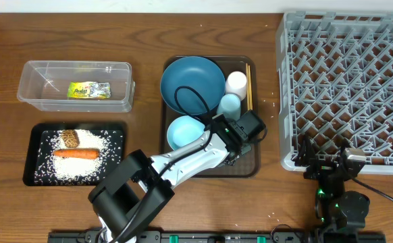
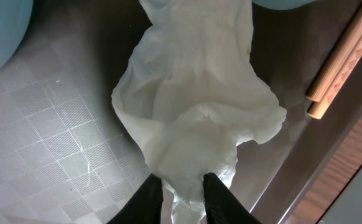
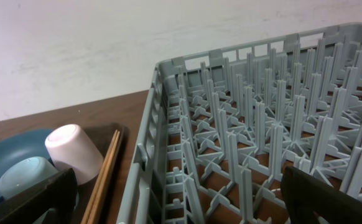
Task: Sort waste into correct bins and load items into the dishwasher rack
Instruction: 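Grasp the white tissue with the left gripper, then lift the tissue and carry it over the clear plastic bin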
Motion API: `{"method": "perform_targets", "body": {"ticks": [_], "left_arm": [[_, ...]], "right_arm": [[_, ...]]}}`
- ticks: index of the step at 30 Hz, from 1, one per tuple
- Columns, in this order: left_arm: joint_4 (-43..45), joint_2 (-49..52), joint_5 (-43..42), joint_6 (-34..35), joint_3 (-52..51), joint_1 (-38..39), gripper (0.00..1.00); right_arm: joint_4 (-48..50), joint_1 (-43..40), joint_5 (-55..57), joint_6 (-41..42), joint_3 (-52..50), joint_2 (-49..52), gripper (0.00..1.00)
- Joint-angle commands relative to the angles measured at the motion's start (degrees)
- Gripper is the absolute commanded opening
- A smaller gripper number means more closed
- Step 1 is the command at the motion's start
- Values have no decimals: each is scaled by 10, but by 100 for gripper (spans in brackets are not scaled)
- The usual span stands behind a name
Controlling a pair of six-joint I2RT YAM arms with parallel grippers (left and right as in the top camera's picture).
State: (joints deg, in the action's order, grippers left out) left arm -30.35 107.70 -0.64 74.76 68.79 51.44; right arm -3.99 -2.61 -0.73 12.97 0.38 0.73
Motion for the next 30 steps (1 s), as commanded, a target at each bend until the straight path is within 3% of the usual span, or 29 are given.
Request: {"method": "perform_targets", "body": {"ticks": [1,4,13,20,26,30], "left_arm": [[-2,5,10,-1,-3,-1,19],[-4,5,-5,-1,-3,-1,6],[-4,-9,-68,-46,-3,-1,6],[-7,-92,-110,-97,-3,-1,6],[-35,-202,-97,-106,-3,1,7],[-37,-266,-33,-138,-3,0,6]], "right_arm": [[-2,-9,-6,-2,-1,0,99],[-2,-9,-6,-2,-1,0,99],[-2,-9,-6,-2,-1,0,99],[-2,-9,-6,-2,-1,0,99],[-2,-9,-6,-2,-1,0,99],[-2,-9,-6,-2,-1,0,99]]}}
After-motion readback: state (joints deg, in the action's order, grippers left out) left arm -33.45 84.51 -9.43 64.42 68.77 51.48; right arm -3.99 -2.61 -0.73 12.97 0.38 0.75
